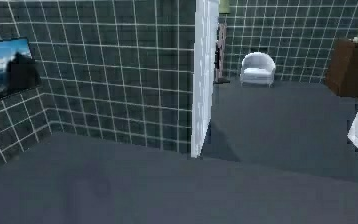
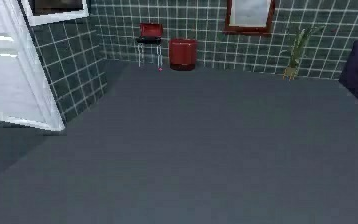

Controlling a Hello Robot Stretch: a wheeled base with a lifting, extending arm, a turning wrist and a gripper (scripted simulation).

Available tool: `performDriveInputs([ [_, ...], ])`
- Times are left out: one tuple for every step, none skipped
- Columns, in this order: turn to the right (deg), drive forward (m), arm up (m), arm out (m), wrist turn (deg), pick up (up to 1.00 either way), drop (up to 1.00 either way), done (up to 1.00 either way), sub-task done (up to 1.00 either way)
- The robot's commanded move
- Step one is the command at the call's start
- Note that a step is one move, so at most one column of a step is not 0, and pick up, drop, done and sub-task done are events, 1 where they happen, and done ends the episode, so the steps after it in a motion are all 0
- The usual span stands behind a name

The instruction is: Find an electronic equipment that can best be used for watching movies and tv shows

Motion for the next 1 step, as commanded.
performDriveInputs([
  [27.0,0.0,0.0,0.0,0.0,0.0,0.0,0.0,0.0],
])
